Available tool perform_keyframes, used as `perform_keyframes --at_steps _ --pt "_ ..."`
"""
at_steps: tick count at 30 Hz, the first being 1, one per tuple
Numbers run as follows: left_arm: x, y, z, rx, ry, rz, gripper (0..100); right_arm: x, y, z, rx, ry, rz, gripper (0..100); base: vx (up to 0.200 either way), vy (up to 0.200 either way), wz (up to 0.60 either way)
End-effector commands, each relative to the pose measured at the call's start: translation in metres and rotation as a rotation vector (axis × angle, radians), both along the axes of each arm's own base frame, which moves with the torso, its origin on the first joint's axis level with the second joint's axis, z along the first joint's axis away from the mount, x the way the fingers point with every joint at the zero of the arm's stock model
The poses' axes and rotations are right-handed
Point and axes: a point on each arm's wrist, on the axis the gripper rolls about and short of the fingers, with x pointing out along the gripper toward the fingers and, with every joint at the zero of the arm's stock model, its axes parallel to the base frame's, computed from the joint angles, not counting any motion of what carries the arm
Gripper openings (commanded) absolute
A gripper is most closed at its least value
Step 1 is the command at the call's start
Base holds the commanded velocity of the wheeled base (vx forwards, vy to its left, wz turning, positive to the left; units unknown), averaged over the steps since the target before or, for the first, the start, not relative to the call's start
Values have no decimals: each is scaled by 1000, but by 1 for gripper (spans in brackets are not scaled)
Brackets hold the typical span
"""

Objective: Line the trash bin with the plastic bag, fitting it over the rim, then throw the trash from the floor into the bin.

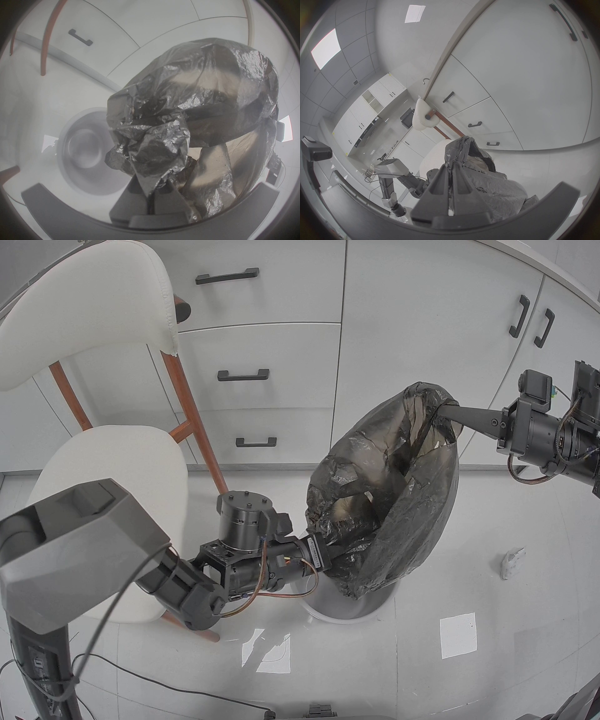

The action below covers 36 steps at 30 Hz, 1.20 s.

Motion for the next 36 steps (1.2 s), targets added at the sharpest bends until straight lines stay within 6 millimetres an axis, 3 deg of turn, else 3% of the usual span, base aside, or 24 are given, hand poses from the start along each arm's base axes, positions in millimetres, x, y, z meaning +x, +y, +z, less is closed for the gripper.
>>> perform_keyframes --at_steps 1,7,15,19,27,36 --pt "-24 22 12 14 23 13 0 -1 6 -12 -3 59 23 0 0 0 0" --pt "-40 34 -15 80 121 16 0 -6 18 -34 -18 147 79 0 0 0 0" --pt "-26 44 -41 118 173 65 0 9 42 -63 -35 222 141 0 0 0 0" --pt "-19 52 -41 116 170 97 0 22 57 -73 -28 204 166 0 0 0 0" --pt "-7 76 -35 105 156 174 0 36 86 -66 55 167 230 0 0 0 0" --pt "-10 83 -30 101 153 186 0 40 95 -80 40 203 248 0 0 0 0"
